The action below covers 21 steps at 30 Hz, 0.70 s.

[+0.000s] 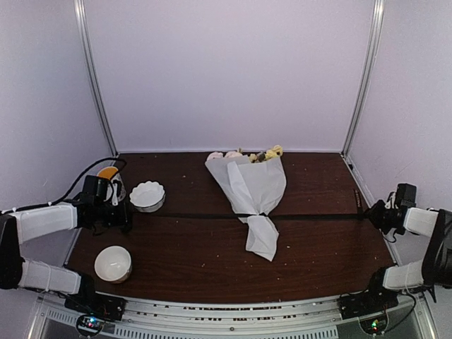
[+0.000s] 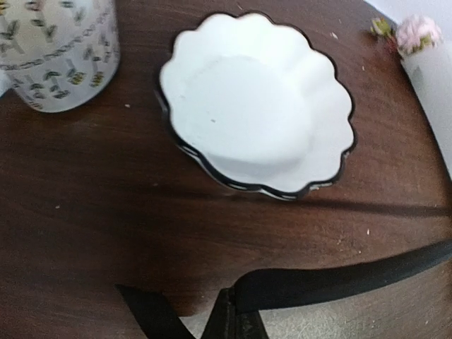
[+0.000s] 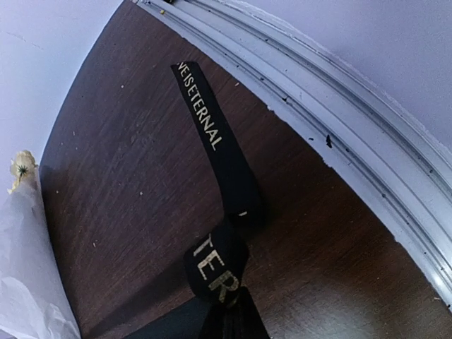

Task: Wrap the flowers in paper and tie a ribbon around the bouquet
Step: Tie the ribbon around the folded bouquet.

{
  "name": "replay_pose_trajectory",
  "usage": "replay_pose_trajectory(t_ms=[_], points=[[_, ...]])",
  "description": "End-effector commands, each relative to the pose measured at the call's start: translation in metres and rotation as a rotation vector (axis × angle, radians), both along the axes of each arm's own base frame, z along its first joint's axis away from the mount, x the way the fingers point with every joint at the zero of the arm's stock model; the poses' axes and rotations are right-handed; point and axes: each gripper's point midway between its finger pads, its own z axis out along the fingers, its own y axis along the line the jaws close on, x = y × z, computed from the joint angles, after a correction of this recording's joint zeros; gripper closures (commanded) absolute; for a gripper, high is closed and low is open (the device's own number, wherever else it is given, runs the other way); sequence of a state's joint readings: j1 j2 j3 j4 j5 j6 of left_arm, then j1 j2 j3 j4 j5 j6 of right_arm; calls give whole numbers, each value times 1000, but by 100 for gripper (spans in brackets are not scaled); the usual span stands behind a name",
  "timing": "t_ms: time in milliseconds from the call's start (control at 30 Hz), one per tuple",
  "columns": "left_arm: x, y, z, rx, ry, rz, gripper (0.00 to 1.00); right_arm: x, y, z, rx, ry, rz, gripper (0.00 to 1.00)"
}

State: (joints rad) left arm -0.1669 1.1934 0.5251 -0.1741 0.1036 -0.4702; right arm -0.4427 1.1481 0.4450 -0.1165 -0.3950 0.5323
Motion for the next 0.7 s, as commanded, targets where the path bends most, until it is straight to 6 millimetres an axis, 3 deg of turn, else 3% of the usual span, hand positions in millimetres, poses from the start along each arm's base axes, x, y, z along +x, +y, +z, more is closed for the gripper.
replay_pose_trajectory(t_ms=[0,167,467,567,633,667], points=[[5,53,18,-30,-79,213,100,-9,-51,8,-72,-17,-147,100],[-7,88,29,-25,-124,327,100,-23,-73,6,-75,-16,-243,100],[-10,103,35,-8,-145,376,100,-26,-73,9,-82,-17,-230,100],[-5,87,58,-26,-218,305,100,-17,-50,17,-76,-31,-153,100],[0,60,96,7,-345,208,100,-7,-13,29,-122,-29,-42,100],[1,42,117,32,-412,146,100,2,24,37,-155,-40,74,100]])
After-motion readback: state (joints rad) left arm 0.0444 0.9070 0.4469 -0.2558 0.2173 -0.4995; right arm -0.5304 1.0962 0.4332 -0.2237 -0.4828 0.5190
